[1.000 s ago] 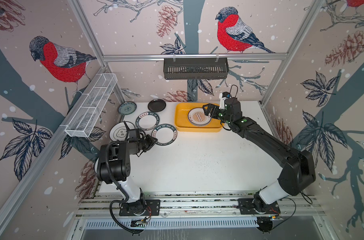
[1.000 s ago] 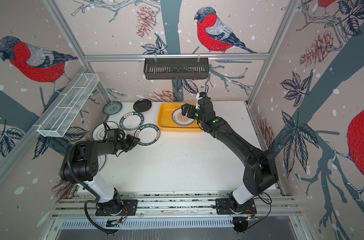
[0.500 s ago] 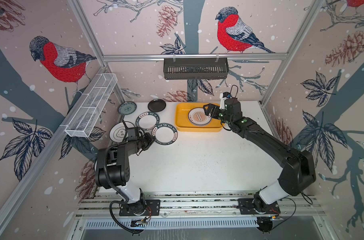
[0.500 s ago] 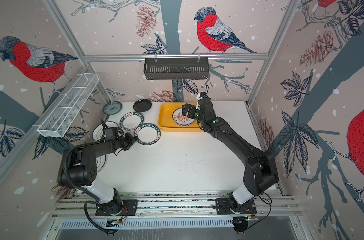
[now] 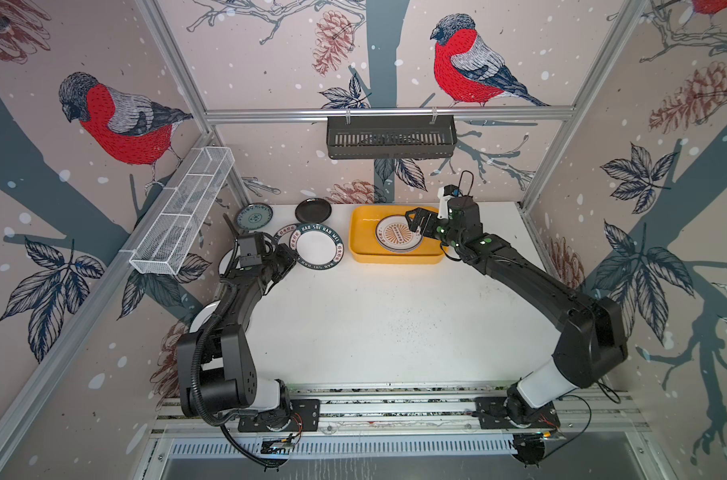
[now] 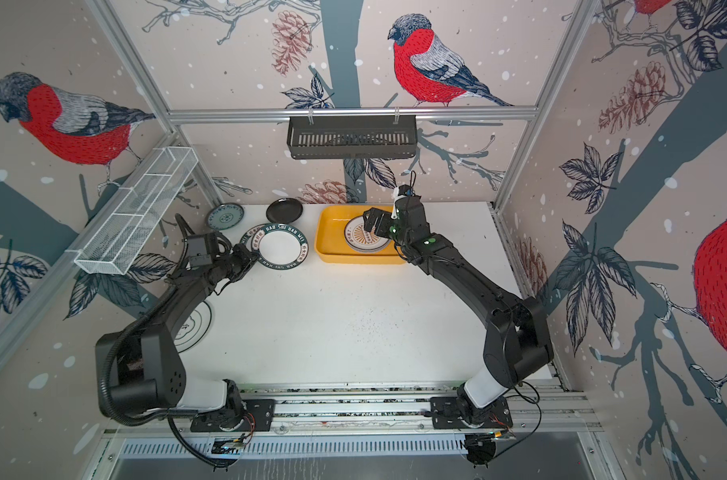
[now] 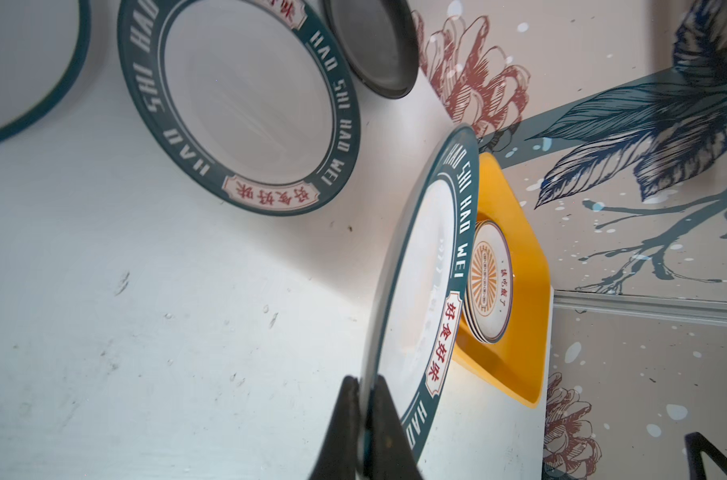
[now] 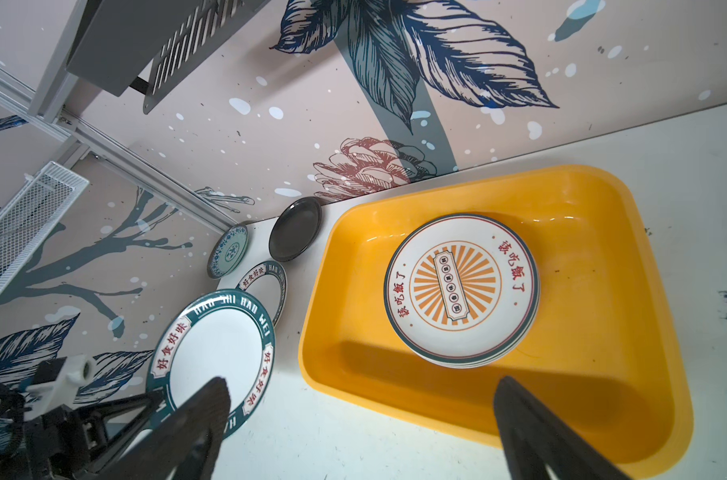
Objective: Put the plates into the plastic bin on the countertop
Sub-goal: 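Lift the green-rimmed plate upright with the left gripper toward the right gripper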
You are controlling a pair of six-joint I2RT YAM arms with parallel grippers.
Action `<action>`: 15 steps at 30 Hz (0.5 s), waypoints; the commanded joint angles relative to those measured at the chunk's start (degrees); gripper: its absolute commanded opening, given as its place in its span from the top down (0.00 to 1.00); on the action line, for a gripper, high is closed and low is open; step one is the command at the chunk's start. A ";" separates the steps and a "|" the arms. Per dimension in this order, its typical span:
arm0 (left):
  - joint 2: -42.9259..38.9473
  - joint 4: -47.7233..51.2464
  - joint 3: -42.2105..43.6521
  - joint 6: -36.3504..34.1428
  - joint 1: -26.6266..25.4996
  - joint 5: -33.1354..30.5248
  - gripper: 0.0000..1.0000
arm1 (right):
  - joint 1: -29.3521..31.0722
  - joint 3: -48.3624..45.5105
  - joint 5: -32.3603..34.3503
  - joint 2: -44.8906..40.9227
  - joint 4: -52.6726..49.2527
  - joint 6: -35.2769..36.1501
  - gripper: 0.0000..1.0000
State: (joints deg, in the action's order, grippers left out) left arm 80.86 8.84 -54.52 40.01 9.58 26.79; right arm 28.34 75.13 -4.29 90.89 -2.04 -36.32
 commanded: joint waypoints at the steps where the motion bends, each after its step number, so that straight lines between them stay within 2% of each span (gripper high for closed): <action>1: -1.11 1.07 -2.00 -0.14 0.08 2.25 0.99 | -0.12 -0.48 -1.57 -0.17 3.22 -1.04 0.00; 15: -1.68 -3.38 -5.29 2.54 0.00 7.88 0.99 | -0.73 -0.29 -6.05 0.25 3.10 -1.89 0.00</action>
State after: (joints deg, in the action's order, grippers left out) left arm 79.15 8.40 -58.96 41.98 9.56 32.18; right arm 27.68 74.65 -9.13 91.26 -0.10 -37.60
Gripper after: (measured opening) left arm 0.080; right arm 0.996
